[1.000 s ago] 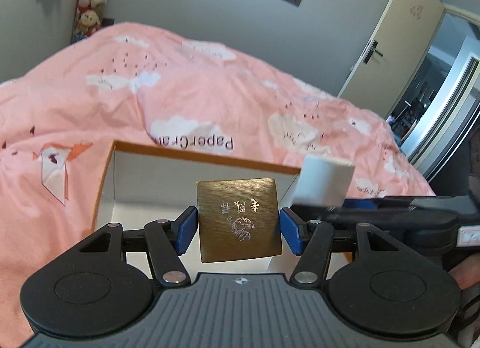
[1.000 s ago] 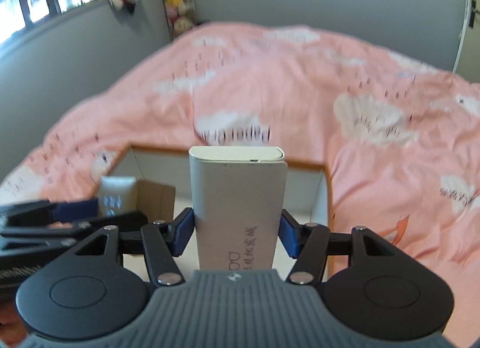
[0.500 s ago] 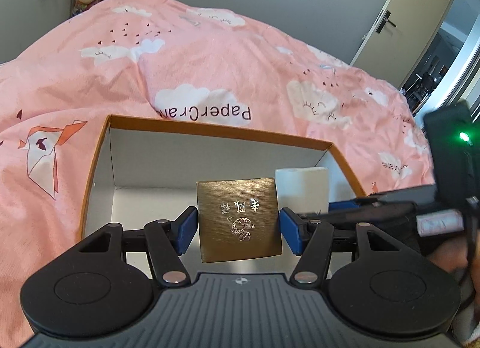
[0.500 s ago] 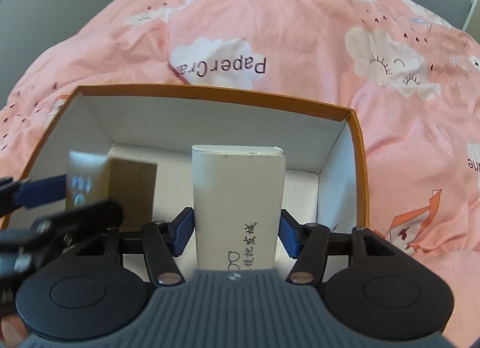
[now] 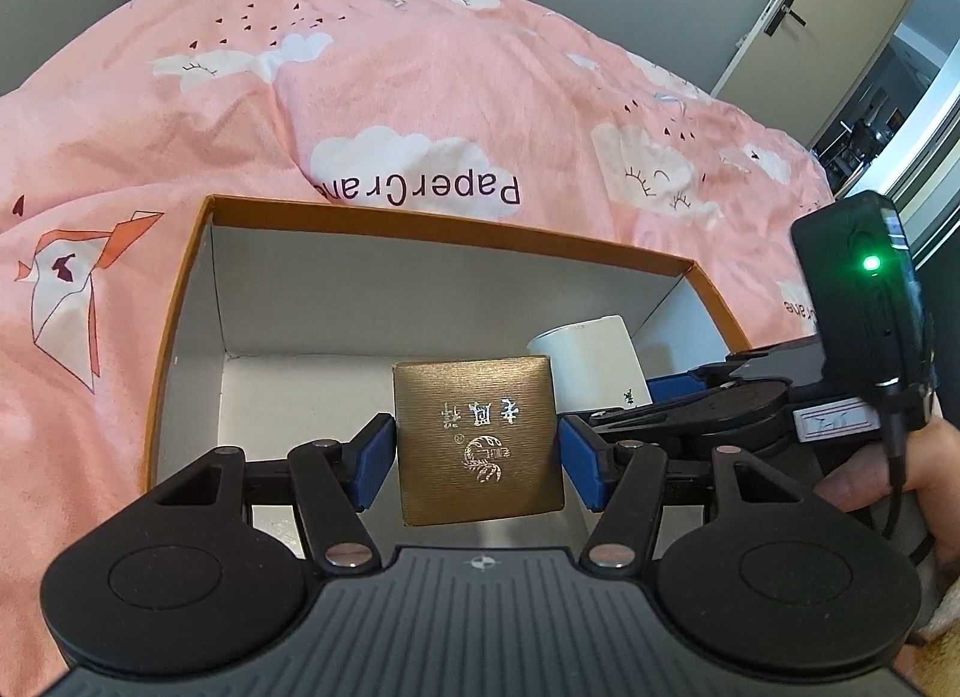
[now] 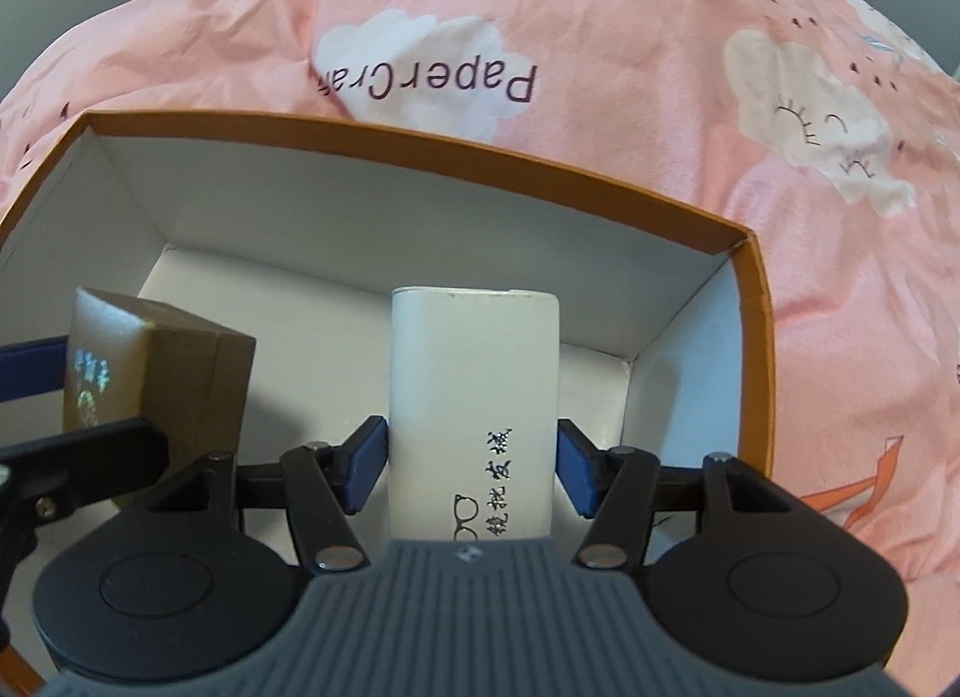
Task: Organize objects
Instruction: 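Carry the white case and gold box over the open shoebox with both tools, then open the right tool to drop the white case into the shoebox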
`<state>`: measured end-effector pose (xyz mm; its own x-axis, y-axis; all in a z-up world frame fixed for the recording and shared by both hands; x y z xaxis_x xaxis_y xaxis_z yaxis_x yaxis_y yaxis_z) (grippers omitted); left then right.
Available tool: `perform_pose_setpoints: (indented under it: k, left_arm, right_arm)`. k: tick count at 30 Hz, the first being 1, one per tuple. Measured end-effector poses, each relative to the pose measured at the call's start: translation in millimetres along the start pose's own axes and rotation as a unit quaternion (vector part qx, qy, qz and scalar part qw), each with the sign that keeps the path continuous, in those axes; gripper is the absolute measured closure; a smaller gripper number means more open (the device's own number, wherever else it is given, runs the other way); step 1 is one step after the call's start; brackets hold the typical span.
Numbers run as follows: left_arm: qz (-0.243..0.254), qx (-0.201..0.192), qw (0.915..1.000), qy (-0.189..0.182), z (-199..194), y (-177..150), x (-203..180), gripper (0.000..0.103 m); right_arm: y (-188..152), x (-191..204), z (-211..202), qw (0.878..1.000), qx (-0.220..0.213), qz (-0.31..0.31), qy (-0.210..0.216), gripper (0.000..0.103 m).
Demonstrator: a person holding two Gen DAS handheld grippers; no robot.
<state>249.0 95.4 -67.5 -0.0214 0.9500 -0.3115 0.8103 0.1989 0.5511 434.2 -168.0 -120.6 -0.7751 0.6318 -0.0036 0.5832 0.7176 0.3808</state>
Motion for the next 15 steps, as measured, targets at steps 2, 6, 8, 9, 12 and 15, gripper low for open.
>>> perform_pose_setpoints:
  k: [2,6,8,9,12,15]
  left_arm:
    - [0.003,0.003,1.0000,0.001,1.6,-0.3,-0.2,0.035]
    - [0.005,0.010,0.9999,0.002,3.8,-1.5,0.6,0.035]
    - [0.004,0.012,0.9999,0.003,4.0,-1.7,1.8,0.035]
    - [0.005,0.012,0.9999,0.003,4.0,-1.8,2.2,0.035]
    - [0.007,0.013,0.9999,0.004,4.0,-1.8,2.4,0.035]
    - [0.006,0.015,0.9999,0.003,4.4,-1.2,3.0,0.035]
  right_arm:
    - [0.1,-0.5,-1.5,1.000,0.001,-0.007,0.009,0.042]
    - [0.8,1.1,-3.6,1.000,0.003,-0.027,0.011,0.042]
    - [1.9,2.7,-4.9,0.999,0.000,-0.040,0.005,0.042]
    - [3.0,2.4,-5.8,0.999,-0.003,-0.043,0.001,0.042]
    - [7.5,0.7,-8.5,0.999,-0.014,-0.040,0.004,0.037]
    - [11.2,3.4,-14.8,0.998,-0.024,-0.049,-0.006,0.017]
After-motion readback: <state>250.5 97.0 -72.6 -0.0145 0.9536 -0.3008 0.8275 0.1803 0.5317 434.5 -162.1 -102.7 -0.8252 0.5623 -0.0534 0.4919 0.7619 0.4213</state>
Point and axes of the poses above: each gripper's, at about its wrist camera, not at the fingertips, and z roughly the way its jaws point, x to its left, y to its top, the point moved 3 cm from there along z, roughly the way its jaws point
